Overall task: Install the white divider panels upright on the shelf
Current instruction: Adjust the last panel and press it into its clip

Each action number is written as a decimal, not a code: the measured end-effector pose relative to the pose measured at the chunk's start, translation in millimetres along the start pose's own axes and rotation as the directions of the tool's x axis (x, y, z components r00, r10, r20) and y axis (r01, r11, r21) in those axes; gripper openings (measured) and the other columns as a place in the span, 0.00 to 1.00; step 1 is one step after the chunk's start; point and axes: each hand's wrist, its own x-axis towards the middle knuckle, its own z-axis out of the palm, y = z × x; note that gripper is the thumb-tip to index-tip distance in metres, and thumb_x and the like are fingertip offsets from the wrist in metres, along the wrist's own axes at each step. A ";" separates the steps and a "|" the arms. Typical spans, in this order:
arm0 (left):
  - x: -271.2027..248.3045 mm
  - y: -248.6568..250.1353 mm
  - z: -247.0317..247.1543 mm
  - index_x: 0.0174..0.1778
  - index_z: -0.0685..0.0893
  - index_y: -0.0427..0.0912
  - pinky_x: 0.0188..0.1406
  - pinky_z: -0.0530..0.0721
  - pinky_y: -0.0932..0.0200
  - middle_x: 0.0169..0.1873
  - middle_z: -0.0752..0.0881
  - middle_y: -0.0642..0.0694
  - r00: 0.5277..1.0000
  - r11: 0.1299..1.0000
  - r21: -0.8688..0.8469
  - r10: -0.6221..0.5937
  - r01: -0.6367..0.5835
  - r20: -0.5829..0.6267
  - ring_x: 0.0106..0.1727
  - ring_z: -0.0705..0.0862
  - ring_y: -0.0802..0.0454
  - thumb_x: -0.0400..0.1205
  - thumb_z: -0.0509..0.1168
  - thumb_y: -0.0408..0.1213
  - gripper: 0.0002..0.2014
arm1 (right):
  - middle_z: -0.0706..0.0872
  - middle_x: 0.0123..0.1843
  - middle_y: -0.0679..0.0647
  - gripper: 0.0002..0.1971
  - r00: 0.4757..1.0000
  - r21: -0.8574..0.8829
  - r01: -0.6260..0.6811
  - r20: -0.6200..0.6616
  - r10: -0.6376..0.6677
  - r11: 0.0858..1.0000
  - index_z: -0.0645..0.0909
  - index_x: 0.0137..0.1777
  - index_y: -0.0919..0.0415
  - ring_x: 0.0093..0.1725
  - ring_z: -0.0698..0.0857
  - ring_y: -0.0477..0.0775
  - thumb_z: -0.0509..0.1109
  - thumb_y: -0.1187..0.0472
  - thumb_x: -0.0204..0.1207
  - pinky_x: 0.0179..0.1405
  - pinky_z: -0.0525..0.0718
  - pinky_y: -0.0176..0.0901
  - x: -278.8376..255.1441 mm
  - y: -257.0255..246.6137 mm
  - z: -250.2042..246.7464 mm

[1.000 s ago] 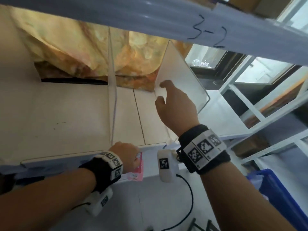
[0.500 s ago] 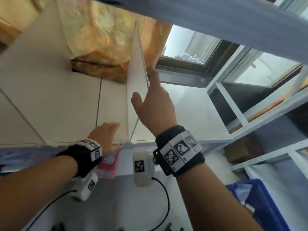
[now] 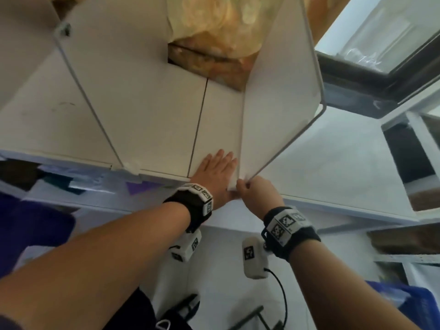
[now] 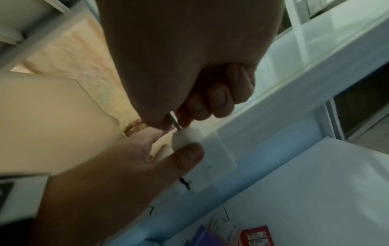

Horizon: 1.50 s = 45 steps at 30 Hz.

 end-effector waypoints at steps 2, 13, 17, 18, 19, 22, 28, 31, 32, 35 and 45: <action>1.8 -0.8 -1.7 0.86 0.44 0.46 0.84 0.40 0.45 0.86 0.44 0.48 1.000 1.000 -0.029 0.000 0.000 -0.003 0.86 0.41 0.49 0.78 0.47 0.69 0.45 | 0.85 0.40 0.57 0.17 0.999 -0.037 0.032 -0.031 -0.033 0.999 0.77 0.41 0.58 0.43 0.85 0.62 0.54 0.48 0.82 0.38 0.78 0.46 3.9 2.3 5.5; 1.6 -2.6 -3.4 0.84 0.54 0.48 0.84 0.41 0.46 0.86 0.49 0.49 0.999 0.998 -0.064 0.010 -0.013 -0.044 0.86 0.45 0.50 0.80 0.48 0.67 0.40 | 0.81 0.38 0.55 0.15 0.996 -0.104 0.087 -0.006 -0.088 0.991 0.75 0.41 0.56 0.44 0.85 0.63 0.52 0.50 0.82 0.40 0.81 0.50 9.7 5.0 5.5; 0.7 -3.5 -4.6 0.84 0.53 0.50 0.84 0.41 0.47 0.86 0.49 0.49 0.998 0.994 -0.108 0.023 -0.029 -0.055 0.86 0.46 0.50 0.80 0.53 0.67 0.40 | 0.80 0.32 0.48 0.18 0.993 -0.010 0.116 0.034 -0.116 0.993 0.76 0.35 0.53 0.36 0.82 0.58 0.57 0.43 0.79 0.34 0.77 0.46 2.4 12.9 2.1; 0.4 -4.9 -5.5 0.84 0.53 0.50 0.84 0.40 0.47 0.86 0.49 0.49 0.998 0.991 -0.128 0.030 -0.036 -0.049 0.86 0.46 0.50 0.79 0.55 0.67 0.41 | 0.80 0.33 0.46 0.16 0.988 -0.004 0.153 0.031 -0.153 0.988 0.75 0.36 0.52 0.35 0.81 0.54 0.59 0.42 0.79 0.33 0.76 0.46 -0.5 16.7 0.5; 0.1 -6.9 -6.6 0.84 0.53 0.50 0.84 0.41 0.47 0.86 0.50 0.48 0.998 0.986 -0.159 0.039 -0.046 -0.044 0.86 0.46 0.50 0.79 0.56 0.67 0.42 | 0.79 0.35 0.44 0.15 0.979 -0.009 0.202 0.021 -0.201 0.979 0.75 0.39 0.51 0.36 0.79 0.50 0.61 0.42 0.79 0.33 0.74 0.43 -2.3 21.4 -1.2; -0.3 -14.7 -9.9 0.85 0.53 0.48 0.84 0.41 0.49 0.86 0.50 0.47 0.997 0.971 -0.229 0.077 -0.075 -0.001 0.86 0.46 0.49 0.79 0.59 0.66 0.42 | 0.77 0.38 0.46 0.15 0.952 -0.060 0.303 -0.014 -0.304 0.951 0.73 0.42 0.54 0.39 0.76 0.50 0.64 0.42 0.78 0.35 0.71 0.42 3.7 37.3 -3.5; 0.1 -17.4 -9.5 0.85 0.53 0.46 0.84 0.41 0.49 0.86 0.50 0.46 0.996 0.977 -0.198 0.087 -0.085 0.001 0.86 0.46 0.49 0.81 0.60 0.62 0.41 | 0.82 0.34 0.51 0.19 0.954 -0.013 0.295 0.054 -0.294 0.955 0.77 0.41 0.60 0.35 0.81 0.56 0.69 0.42 0.75 0.35 0.79 0.50 29.8 51.4 -6.0; -0.2 -17.3 -8.6 0.84 0.55 0.47 0.84 0.41 0.49 0.86 0.51 0.47 0.997 0.973 -0.214 0.083 -0.082 -0.008 0.86 0.46 0.49 0.81 0.61 0.61 0.40 | 0.82 0.33 0.50 0.19 0.962 -0.014 0.272 0.039 -0.272 0.962 0.77 0.40 0.60 0.34 0.81 0.54 0.69 0.42 0.75 0.32 0.77 0.47 30.8 53.1 -1.4; -0.6 -17.2 -9.2 0.84 0.56 0.47 0.84 0.41 0.49 0.86 0.52 0.47 0.997 0.973 -0.216 0.082 -0.082 -0.007 0.86 0.47 0.49 0.81 0.61 0.61 0.39 | 0.81 0.32 0.49 0.19 0.963 -0.018 0.269 0.025 -0.268 0.963 0.77 0.39 0.59 0.32 0.80 0.52 0.69 0.42 0.75 0.29 0.75 0.45 30.3 53.1 0.7; -0.2 -17.6 -10.1 0.83 0.59 0.46 0.84 0.41 0.50 0.86 0.53 0.46 0.996 0.974 -0.212 0.085 -0.085 -0.007 0.86 0.47 0.49 0.81 0.61 0.60 0.38 | 0.79 0.30 0.47 0.19 0.965 0.002 0.264 0.003 -0.264 0.965 0.76 0.38 0.59 0.30 0.77 0.50 0.70 0.42 0.75 0.27 0.71 0.42 28.9 52.0 2.9; -5.8 -10.3 -40.8 0.77 0.66 0.45 0.71 0.67 0.48 0.74 0.72 0.42 0.997 0.989 -0.139 0.048 -0.040 0.053 0.73 0.72 0.42 0.77 0.68 0.59 0.37 | 0.79 0.34 0.49 0.17 0.955 0.035 0.238 0.174 -0.241 0.971 0.74 0.39 0.53 0.33 0.75 0.50 0.70 0.41 0.76 0.31 0.72 0.42 33.5 45.8 -17.9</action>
